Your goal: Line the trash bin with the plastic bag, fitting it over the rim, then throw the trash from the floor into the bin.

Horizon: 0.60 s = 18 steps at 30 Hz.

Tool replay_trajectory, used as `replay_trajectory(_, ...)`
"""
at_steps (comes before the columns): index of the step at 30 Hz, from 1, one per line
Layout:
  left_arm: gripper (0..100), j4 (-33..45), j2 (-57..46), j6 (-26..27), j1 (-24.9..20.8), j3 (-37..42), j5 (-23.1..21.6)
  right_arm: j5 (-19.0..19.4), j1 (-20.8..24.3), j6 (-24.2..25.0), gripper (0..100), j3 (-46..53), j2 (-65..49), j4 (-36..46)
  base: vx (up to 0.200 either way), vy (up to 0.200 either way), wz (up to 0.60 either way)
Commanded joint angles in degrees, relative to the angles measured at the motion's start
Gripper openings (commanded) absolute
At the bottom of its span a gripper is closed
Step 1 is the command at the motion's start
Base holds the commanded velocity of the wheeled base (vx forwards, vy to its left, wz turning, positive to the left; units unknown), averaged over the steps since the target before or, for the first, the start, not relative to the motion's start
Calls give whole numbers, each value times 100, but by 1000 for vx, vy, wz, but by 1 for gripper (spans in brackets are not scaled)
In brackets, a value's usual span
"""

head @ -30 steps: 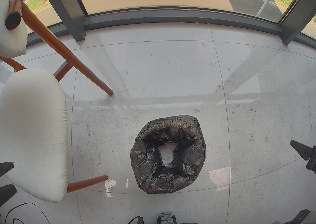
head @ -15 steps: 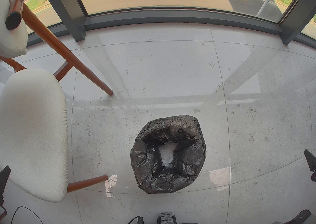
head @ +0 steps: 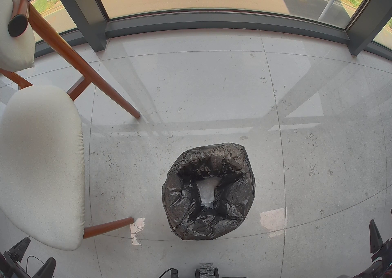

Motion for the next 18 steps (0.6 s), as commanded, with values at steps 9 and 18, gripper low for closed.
replay_trajectory(9, 100, -1552, -410, 1167, -44, 1158, 1174, 325, 26, -155, 100, 189, -484, 82, 0, 0, 0)
replay_trajectory(18, 100, -1807, -410, 1211, -35, 1308, 744, 281, 18, -190, 100, 189, -484, 82, 0, 0, 0)
